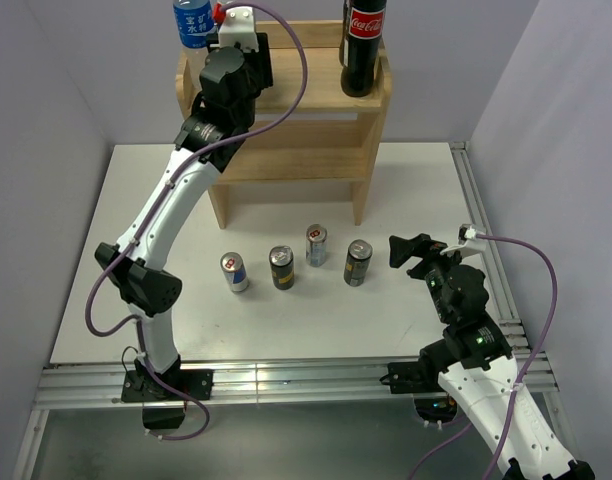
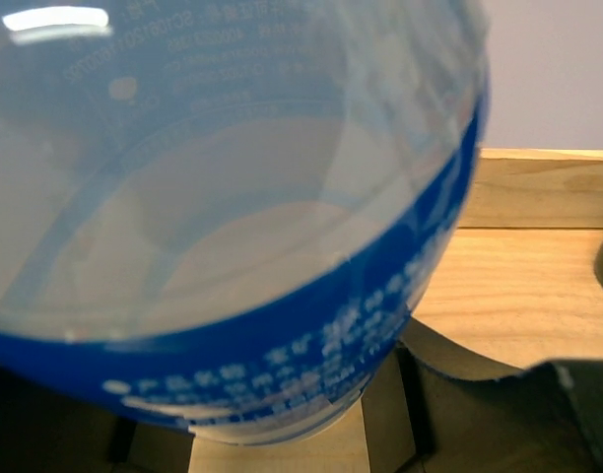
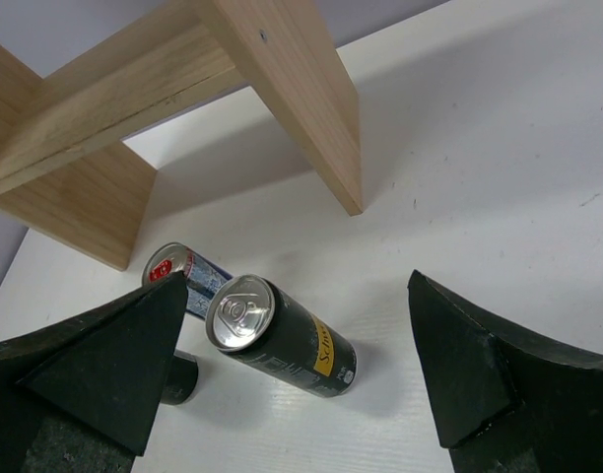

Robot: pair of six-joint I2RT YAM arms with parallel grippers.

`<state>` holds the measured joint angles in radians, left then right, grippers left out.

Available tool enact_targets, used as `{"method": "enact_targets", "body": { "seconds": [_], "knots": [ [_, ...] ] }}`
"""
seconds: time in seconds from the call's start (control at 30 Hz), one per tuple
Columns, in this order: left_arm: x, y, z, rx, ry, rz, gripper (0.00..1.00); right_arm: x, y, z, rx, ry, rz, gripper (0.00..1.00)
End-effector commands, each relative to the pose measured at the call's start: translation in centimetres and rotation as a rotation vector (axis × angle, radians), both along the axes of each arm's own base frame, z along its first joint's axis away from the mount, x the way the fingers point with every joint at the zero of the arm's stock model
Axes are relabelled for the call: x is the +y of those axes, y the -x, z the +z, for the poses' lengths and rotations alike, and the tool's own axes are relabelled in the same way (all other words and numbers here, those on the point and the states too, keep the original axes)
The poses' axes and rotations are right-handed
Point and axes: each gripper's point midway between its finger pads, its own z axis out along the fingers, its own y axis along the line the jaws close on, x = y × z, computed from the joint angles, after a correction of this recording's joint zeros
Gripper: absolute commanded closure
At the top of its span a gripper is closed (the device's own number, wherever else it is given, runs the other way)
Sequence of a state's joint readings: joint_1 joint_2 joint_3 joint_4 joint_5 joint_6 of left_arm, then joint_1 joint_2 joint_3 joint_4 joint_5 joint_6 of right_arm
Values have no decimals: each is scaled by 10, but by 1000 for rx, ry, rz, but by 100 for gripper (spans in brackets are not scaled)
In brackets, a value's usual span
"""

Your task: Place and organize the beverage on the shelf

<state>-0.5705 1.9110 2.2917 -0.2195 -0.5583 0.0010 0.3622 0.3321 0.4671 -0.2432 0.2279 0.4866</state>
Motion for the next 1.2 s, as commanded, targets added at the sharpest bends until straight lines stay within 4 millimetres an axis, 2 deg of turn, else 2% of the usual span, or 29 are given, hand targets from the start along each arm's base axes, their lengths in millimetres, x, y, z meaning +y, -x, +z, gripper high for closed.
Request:
{"method": "enact_targets", "body": {
  "seconds": [0.0, 0.07, 0.1, 0.37, 0.43, 0.47, 0.6, 0.8, 0.83, 0.87, 0.93, 0.97, 1.07, 1.17],
  "knots": [
    [6, 31, 28, -23, 75, -46, 100, 1, -4, 6, -26, -16, -5, 0],
    [6, 34, 31, -15, 83, -54, 100, 2, -3, 7, -29, -19, -2, 0],
    [5, 34, 24, 14, 70, -55, 100, 2, -3, 6, -29, -19, -2, 0],
    [5, 46, 36, 7, 63, -65, 100, 1, -2, 7, -33, -22, -3, 0],
    [2, 43, 31, 24, 38, -62, 100, 1, -2, 6, -30, -23, -4, 0],
    [2, 45, 37, 14, 38, -66, 100, 1, -2, 6, -30, -21, -3, 0],
    [1, 44, 36, 17, 28, -62, 90, 1, -2, 6, -31, -23, -2, 0],
    [-4, 33, 10, 72, -14, -48, 80, 2, -2, 5, -31, -25, 1, 0],
    [-5, 32, 9, 72, -16, -48, 78, 2, -2, 5, -31, -25, 1, 0],
    [-5, 30, 3, 84, -26, -41, 66, 2, -2, 6, -32, -26, -1, 0],
    [-6, 28, 3, 77, -24, -41, 51, 2, -1, 6, -32, -26, 1, 0],
    [-6, 27, 1, 80, -30, -36, 39, 2, -1, 6, -32, -26, 1, 0],
    [-7, 23, -3, 86, -40, -31, 21, 2, -1, 6, -32, -26, -1, 0],
    [-9, 21, -9, 94, -47, -29, 14, 2, -1, 6, -34, -28, 1, 0]
  ]
}}
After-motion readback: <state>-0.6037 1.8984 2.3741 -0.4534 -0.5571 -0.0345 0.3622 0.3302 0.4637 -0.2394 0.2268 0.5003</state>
